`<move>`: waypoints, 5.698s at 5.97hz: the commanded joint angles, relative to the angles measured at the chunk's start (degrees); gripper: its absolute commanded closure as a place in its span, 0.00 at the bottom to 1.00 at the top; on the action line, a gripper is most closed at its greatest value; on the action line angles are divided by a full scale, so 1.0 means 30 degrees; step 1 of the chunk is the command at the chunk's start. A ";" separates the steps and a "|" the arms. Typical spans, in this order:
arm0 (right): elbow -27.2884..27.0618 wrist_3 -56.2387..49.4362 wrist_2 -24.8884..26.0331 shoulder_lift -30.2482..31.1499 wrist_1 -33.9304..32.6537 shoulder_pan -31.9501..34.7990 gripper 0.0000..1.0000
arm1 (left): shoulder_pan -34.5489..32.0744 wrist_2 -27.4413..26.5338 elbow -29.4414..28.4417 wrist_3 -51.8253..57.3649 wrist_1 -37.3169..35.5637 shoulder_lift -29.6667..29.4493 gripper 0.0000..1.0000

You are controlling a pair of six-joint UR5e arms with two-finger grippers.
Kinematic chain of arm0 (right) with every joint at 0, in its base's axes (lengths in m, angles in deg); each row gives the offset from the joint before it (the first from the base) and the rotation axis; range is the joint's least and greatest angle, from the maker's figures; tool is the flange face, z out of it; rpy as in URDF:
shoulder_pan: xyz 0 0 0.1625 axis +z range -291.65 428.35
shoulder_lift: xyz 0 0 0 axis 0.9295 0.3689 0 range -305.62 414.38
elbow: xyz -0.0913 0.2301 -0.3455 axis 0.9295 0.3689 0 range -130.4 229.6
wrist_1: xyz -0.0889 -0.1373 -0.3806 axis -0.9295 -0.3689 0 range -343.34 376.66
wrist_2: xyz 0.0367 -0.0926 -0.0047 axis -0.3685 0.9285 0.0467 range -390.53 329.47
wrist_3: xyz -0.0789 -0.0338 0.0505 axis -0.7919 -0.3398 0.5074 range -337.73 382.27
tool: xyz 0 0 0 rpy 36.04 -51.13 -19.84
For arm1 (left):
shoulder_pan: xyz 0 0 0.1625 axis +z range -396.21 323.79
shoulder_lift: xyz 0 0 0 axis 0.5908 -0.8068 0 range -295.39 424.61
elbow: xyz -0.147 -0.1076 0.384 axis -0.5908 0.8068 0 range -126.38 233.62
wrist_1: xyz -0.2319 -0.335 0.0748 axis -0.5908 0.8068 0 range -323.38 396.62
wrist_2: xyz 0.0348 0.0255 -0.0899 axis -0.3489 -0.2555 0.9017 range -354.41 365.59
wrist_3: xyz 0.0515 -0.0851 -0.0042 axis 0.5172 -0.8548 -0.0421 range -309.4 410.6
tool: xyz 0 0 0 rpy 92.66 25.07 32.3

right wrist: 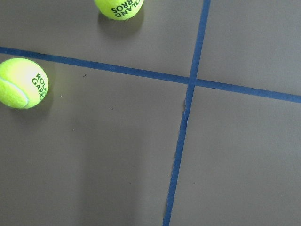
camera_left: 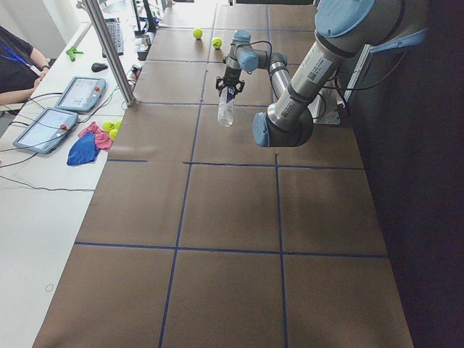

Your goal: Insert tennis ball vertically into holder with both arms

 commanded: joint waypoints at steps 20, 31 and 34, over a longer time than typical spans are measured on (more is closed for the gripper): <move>-0.0076 0.0201 0.0029 -0.0587 0.0058 -0.0382 0.00 | -0.1336 -0.2659 -1.0143 -1.2042 3.7761 0.2865 0.07; 0.4551 0.7263 0.2549 -0.5045 0.7734 -0.8554 0.00 | -0.1307 -0.2630 -1.0085 -1.2012 3.7234 0.2835 0.05; 0.5254 0.7029 0.3483 -0.5071 0.7734 -0.9027 0.05 | -0.1307 -0.2659 -1.0085 -1.2012 3.7234 0.2865 0.05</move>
